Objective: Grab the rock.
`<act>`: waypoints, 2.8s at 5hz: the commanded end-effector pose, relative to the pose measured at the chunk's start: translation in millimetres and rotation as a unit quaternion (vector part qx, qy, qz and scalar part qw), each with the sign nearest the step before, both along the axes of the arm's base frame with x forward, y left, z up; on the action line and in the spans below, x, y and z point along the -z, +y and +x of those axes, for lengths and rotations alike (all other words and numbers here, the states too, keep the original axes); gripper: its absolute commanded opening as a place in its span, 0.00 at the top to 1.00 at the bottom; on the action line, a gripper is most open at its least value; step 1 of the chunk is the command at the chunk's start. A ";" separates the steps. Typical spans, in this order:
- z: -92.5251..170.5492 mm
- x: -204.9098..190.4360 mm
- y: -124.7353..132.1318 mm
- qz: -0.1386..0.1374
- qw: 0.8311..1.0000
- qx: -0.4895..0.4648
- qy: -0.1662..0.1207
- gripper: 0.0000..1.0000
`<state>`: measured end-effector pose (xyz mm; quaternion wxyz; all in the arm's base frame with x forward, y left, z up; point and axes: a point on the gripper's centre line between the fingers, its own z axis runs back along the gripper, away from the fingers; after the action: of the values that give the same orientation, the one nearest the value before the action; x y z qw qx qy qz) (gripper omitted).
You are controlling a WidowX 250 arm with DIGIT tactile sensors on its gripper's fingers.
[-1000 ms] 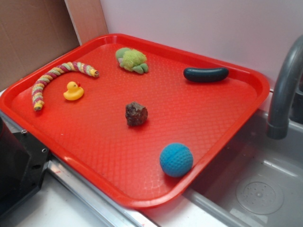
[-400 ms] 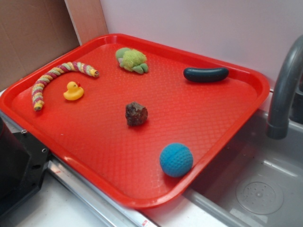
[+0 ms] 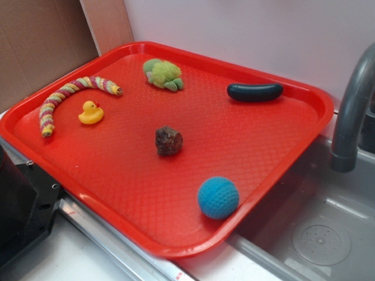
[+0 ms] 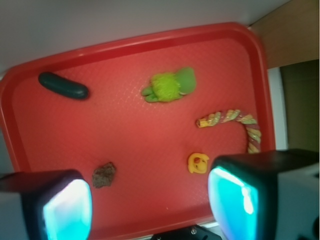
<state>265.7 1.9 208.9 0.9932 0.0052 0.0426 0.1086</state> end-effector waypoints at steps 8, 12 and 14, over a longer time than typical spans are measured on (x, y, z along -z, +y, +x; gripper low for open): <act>-51.0 134.9 -68.0 0.030 0.979 0.201 0.007 0.00; -54.4 162.1 -81.3 0.007 0.982 0.185 0.041 0.00; -61.3 188.4 -79.0 -0.010 0.983 0.175 0.046 1.00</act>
<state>208.7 -79.7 19.7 0.9925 0.0137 0.1002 -0.0693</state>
